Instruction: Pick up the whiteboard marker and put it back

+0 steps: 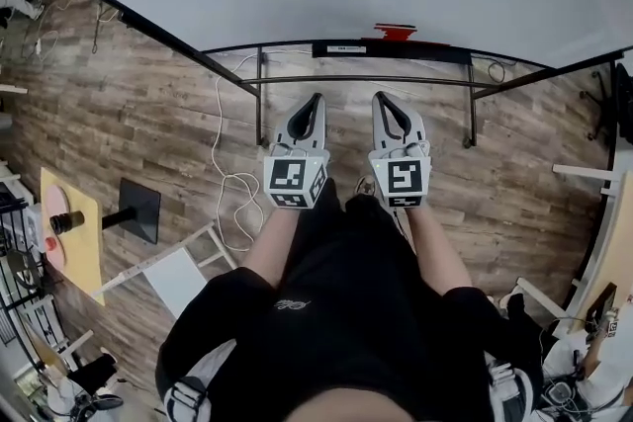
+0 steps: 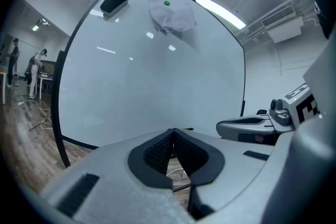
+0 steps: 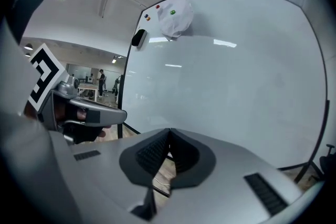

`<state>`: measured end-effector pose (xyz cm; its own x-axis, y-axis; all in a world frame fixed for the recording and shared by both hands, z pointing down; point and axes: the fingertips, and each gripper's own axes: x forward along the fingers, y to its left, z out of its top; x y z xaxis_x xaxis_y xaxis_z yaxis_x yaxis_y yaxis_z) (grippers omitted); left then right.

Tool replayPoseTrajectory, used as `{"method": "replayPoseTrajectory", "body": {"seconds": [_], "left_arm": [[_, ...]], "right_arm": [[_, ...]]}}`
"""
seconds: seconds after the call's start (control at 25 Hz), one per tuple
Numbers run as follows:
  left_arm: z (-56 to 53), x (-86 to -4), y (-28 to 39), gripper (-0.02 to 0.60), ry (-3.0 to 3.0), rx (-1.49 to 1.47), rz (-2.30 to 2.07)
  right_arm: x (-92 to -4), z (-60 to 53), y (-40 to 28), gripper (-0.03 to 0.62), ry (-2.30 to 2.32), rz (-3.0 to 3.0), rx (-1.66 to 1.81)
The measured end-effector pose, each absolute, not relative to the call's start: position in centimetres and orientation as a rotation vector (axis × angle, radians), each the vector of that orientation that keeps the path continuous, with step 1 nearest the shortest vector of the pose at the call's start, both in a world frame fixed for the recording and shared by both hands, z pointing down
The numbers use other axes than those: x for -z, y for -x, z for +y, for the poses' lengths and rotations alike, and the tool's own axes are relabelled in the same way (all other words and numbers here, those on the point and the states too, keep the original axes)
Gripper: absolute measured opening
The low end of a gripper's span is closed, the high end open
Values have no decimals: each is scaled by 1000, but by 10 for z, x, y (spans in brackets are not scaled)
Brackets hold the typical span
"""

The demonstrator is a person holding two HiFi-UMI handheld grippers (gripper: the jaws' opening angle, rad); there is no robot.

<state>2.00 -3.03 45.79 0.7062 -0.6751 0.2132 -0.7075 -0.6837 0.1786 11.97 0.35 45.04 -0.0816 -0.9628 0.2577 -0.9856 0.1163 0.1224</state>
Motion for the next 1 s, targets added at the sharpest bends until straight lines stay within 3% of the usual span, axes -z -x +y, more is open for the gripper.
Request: {"method": "replayPoseTrajectory", "body": {"seconds": [0.4,1.0], "left_arm": [[47,-421,-38,8,-2707,-240,-1168],[54,-381,-55,7,-2821,-98,-1027]], "right_arm": [[-411,73,-142,3,-1942,-2197,11],[-375,96,-140,3,-2026,-2168,62]]}}
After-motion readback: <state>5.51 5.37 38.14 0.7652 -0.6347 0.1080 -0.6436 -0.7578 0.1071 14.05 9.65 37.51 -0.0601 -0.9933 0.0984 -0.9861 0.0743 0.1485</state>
